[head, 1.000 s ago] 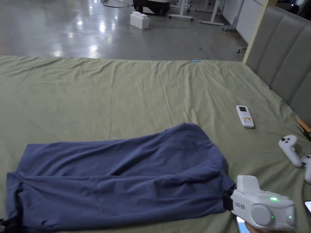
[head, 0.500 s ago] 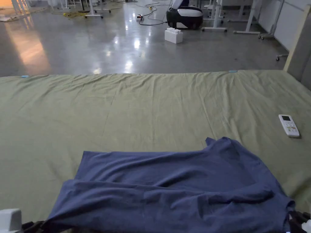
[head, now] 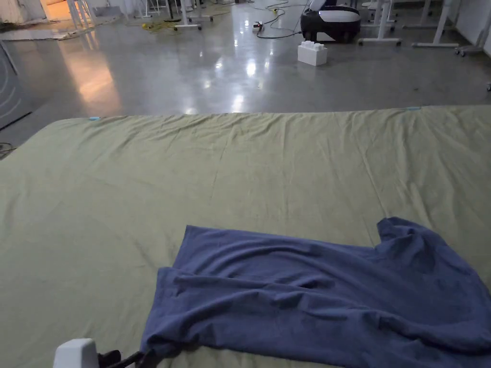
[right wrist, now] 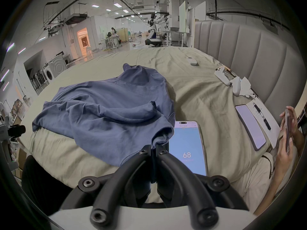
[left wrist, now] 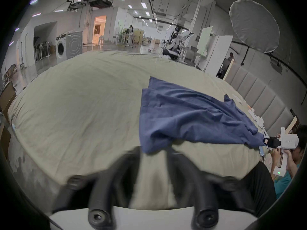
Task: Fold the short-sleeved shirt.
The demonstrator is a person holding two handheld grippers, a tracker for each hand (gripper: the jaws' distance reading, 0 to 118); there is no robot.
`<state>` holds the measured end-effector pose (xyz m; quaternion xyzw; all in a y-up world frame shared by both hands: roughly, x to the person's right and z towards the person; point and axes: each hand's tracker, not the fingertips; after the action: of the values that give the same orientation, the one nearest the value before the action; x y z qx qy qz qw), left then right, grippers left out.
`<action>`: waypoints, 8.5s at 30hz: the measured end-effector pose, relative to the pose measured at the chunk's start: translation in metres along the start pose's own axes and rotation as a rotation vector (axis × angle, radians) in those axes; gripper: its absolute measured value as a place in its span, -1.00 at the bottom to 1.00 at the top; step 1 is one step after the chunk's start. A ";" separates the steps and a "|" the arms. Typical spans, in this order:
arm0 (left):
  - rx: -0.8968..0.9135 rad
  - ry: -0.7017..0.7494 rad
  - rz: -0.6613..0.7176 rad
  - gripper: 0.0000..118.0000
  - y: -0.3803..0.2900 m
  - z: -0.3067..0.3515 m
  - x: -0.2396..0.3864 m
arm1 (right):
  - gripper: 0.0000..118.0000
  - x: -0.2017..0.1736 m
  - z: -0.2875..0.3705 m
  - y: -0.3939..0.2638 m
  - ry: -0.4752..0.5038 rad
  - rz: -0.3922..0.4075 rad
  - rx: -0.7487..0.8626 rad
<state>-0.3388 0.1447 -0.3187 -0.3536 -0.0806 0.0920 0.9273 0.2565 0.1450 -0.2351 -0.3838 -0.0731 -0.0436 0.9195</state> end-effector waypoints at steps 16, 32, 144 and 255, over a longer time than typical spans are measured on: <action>-0.148 0.015 -0.146 -0.94 0.027 -0.082 0.030 | -0.93 0.006 0.007 0.004 0.003 -0.003 0.019; -0.099 -0.005 -0.069 -0.95 -0.029 0.041 0.002 | -0.93 -0.001 0.047 -0.013 0.044 -0.005 0.018; -0.161 0.062 -0.115 -0.88 0.161 -0.105 0.033 | -0.98 -0.007 -0.127 0.186 0.128 0.176 -0.074; -0.034 -0.182 0.655 -0.85 0.054 0.018 -0.134 | -1.00 -0.096 0.154 0.004 0.277 -0.020 0.227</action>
<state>-0.4784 0.1657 -0.3530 -0.3666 -0.0466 0.4147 0.8316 0.1473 0.2598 -0.1465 -0.2673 0.0461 -0.0966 0.9576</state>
